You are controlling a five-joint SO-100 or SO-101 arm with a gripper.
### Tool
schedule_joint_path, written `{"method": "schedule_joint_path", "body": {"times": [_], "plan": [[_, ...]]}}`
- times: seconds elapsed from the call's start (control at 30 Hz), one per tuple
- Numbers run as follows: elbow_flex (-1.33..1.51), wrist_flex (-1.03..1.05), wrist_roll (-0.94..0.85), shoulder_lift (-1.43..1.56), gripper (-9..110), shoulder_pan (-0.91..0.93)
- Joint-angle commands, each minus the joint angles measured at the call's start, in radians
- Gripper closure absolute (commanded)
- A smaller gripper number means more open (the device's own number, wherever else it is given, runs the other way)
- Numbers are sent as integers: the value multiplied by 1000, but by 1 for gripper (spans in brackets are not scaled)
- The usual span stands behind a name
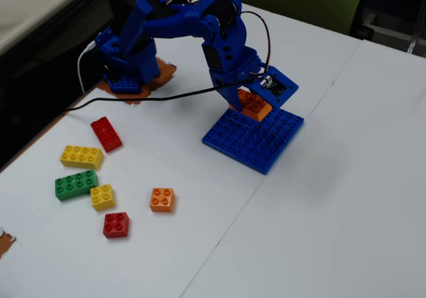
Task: Pick up the 2x4 orange block and go up the 8x8 blue block.
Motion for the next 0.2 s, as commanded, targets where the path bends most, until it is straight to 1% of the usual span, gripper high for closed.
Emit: {"method": "schedule_joint_path", "body": {"times": [0.0, 0.17], "plan": [[-11, 8, 5, 17, 101, 0], [-9, 8, 5, 18, 101, 0]]}}
